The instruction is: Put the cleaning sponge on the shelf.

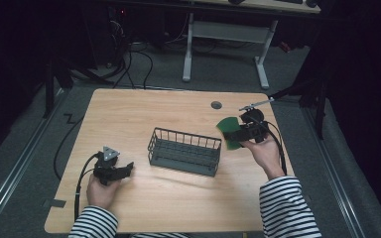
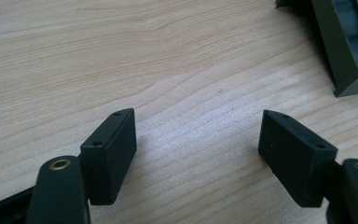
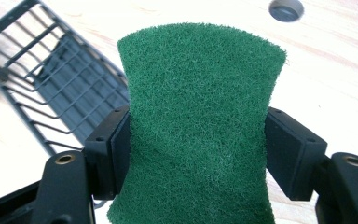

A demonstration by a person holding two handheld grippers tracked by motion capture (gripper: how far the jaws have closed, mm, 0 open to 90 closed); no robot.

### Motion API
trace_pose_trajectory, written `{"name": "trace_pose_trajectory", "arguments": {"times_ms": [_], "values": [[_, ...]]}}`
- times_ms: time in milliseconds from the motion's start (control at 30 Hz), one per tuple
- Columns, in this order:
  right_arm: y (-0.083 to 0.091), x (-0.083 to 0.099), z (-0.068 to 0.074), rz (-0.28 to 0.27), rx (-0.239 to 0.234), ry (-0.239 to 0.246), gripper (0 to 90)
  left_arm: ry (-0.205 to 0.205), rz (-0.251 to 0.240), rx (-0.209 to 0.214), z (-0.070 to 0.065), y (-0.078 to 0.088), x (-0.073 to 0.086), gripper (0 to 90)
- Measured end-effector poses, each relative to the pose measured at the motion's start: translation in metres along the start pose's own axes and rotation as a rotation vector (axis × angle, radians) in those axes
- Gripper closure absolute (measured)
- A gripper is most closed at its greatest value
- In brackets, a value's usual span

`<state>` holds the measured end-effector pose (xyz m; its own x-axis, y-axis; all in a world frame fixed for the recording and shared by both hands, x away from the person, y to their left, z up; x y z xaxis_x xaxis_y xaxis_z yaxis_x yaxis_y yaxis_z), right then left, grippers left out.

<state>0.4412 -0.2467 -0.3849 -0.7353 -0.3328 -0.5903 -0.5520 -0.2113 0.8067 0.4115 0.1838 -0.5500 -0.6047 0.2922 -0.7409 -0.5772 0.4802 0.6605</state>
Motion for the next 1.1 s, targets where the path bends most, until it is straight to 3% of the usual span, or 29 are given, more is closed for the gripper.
{"name": "trace_pose_trajectory", "arguments": {"times_ms": [200, 467, 733, 867, 1100], "values": [[0.001, -0.007, 0.021, -0.010, -0.023, 0.054, 31.1, 0.001, -0.001, -0.002, 0.000, 0.000, 0.000, 28.7], [-0.012, -0.014, 0.053, -0.002, -0.055, 0.135, 31.1, 0.001, -0.001, -0.002, 0.000, 0.000, 0.000, 28.8], [-0.027, -0.021, 0.078, 0.015, -0.069, 0.158, 31.1, 0.003, -0.002, -0.002, 0.000, 0.000, 0.000, 28.8], [-0.035, -0.021, 0.083, 0.018, -0.017, 0.160, 31.0, 0.000, 0.000, 0.000, 0.000, 0.000, 0.000, 27.8], [-0.047, -0.019, 0.088, 0.018, 0.021, 0.147, 31.0, -0.001, 0.001, 0.002, 0.000, 0.000, 0.000, 27.8]]}}
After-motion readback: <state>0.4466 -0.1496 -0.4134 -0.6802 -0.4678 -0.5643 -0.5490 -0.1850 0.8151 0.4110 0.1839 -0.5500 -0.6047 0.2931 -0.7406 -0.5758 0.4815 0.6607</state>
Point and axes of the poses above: each handheld gripper's, and its own axes: y roughly backward along the jaws, x roughly out of its underside, z roughly to its left, the point moved 2 cm from there along -y, roughly forward along the jaws, and after that the axes turned 9 degrees about x, right-handed, at the moved point
